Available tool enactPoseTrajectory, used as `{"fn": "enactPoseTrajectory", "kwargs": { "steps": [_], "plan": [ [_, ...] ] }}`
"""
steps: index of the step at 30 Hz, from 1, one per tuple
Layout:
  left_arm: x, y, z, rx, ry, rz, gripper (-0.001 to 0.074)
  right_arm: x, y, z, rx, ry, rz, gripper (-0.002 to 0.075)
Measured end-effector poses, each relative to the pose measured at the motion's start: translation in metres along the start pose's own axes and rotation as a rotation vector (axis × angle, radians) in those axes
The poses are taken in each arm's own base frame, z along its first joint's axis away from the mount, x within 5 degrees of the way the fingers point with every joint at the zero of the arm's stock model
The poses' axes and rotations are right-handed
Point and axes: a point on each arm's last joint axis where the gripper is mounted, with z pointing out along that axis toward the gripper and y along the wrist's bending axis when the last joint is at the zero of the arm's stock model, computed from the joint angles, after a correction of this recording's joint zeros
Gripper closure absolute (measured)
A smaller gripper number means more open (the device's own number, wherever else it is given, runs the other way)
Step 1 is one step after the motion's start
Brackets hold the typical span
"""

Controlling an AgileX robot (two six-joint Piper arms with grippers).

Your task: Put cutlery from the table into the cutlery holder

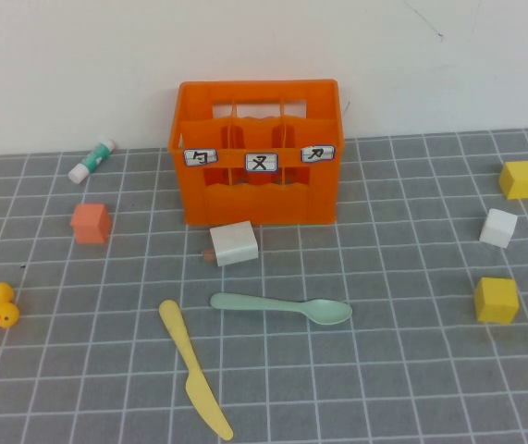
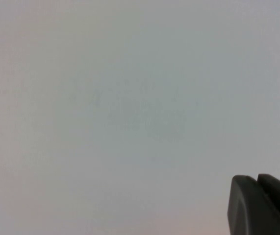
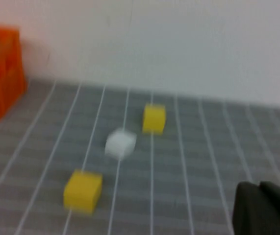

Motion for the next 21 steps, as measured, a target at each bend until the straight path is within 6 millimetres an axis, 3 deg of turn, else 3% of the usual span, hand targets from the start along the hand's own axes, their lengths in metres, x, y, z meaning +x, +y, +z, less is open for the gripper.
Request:
{"fn": "enactPoseTrajectory", "kwargs": {
  "steps": [3,7,12,16,21],
  "plan": [
    [0.002,0.001,0.004,-0.009,0.023,-0.035,0.0736,0.026,0.006,0.009,-0.086,0.268,-0.090,0.0729],
    [0.020,0.007,0.022,-0.086,0.202,-0.084,0.0736,0.048,0.015,0.013,-0.231,0.473,-0.216,0.0729],
    [0.065,0.020,0.060,-0.238,0.577,-0.172,0.0736,0.045,0.028,0.016,-0.368,0.431,-0.181,0.0729],
    [0.092,0.022,0.091,-0.264,0.833,-0.186,0.0736,0.040,0.034,0.017,-0.427,0.370,-0.151,0.0729],
    [0.118,0.020,0.132,-0.233,0.975,-0.280,0.0736,0.038,0.035,0.017,-0.448,0.343,-0.180,0.0729]
  ]
}}
